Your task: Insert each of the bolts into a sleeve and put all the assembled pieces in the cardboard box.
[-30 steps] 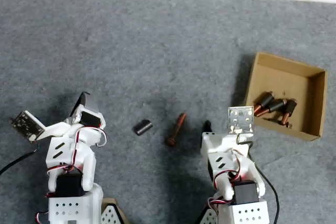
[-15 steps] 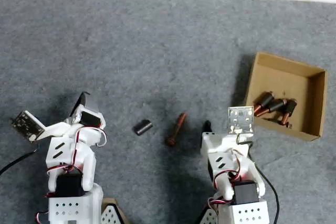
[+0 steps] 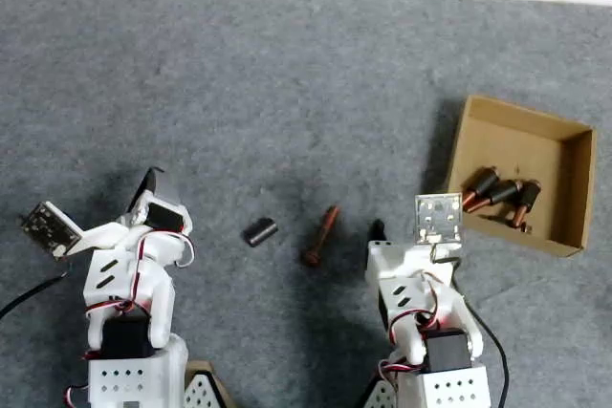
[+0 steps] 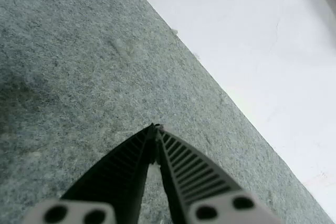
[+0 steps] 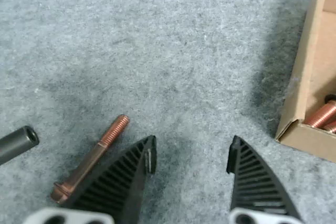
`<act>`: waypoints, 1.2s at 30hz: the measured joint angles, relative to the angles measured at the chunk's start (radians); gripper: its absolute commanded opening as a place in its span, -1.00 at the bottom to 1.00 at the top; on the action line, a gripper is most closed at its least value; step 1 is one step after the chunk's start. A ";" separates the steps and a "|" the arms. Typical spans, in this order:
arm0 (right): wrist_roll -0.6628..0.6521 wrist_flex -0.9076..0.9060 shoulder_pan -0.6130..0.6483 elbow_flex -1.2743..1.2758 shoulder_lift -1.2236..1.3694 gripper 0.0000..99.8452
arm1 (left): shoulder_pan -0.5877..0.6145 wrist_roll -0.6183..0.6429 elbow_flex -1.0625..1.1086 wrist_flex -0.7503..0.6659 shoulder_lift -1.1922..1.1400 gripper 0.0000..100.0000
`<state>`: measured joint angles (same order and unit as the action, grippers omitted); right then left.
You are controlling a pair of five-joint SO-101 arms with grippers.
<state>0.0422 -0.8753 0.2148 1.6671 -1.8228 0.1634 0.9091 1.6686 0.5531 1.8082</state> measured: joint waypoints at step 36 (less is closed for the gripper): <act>-0.416 0.129 0.542 -1.026 1.547 -0.59 | 0.121 0.000 0.002 -0.002 0.000 -0.98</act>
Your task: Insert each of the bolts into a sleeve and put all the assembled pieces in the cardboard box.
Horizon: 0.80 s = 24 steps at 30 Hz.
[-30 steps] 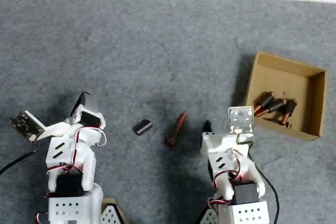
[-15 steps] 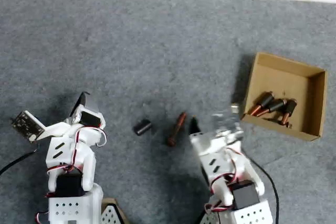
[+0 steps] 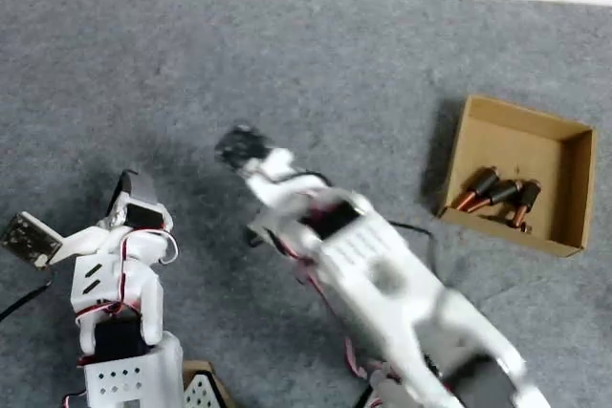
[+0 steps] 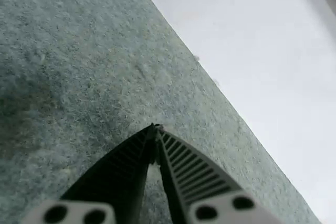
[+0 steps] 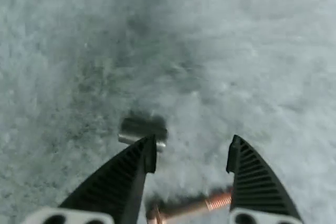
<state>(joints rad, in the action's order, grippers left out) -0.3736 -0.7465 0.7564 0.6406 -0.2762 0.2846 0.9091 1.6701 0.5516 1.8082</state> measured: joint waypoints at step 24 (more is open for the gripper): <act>-0.207 0.009 0.021 -0.196 0.416 -0.59 | 0.000 0.000 0.000 -0.003 0.000 -0.98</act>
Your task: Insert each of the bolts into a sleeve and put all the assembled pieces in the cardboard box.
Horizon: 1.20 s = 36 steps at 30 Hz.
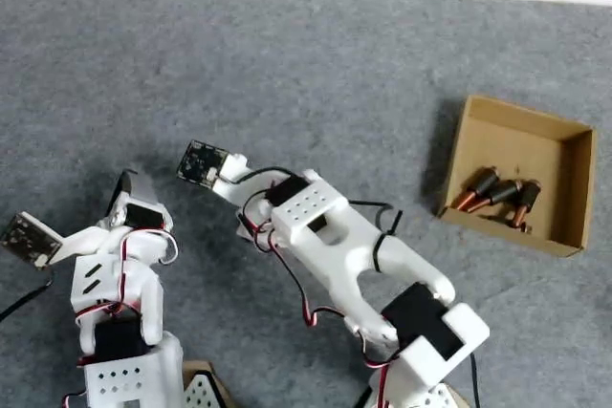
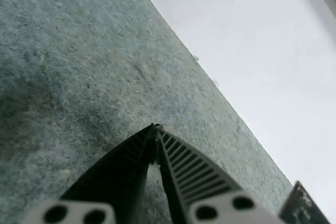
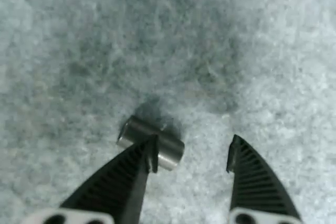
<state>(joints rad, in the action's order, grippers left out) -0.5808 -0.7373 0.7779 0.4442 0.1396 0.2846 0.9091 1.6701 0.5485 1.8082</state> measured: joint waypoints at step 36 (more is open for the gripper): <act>-0.068 -0.146 0.110 -0.008 0.100 -0.59 | 0.002 -0.002 0.002 -0.002 -0.002 -0.98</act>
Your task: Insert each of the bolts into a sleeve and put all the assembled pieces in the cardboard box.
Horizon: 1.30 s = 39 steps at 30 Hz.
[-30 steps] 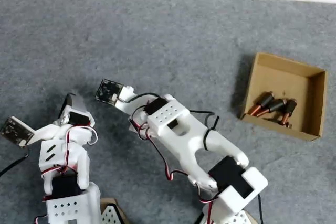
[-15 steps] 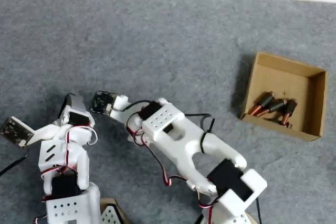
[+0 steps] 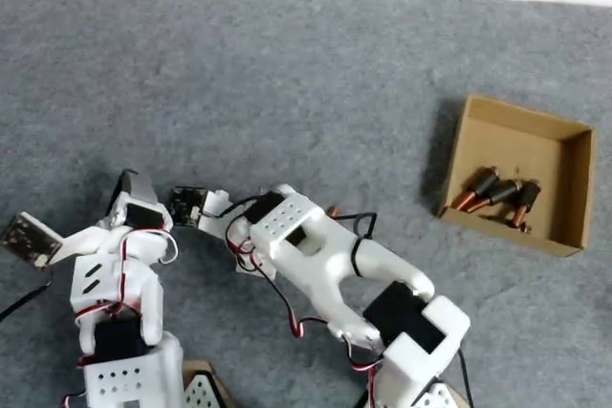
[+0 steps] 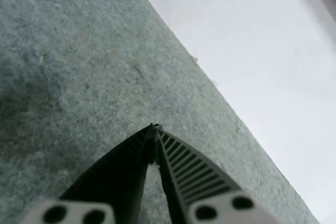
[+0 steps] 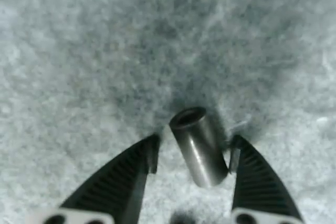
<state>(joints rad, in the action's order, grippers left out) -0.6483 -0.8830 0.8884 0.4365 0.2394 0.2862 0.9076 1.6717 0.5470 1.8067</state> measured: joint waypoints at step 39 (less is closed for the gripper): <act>0.393 0.399 -0.325 0.477 -0.618 -0.99 | 0.000 0.002 0.000 0.000 0.000 -0.98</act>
<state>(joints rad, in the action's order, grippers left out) -0.2555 -0.4841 0.5631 0.9137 -0.3790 0.2862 0.9091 1.6717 0.5470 1.8067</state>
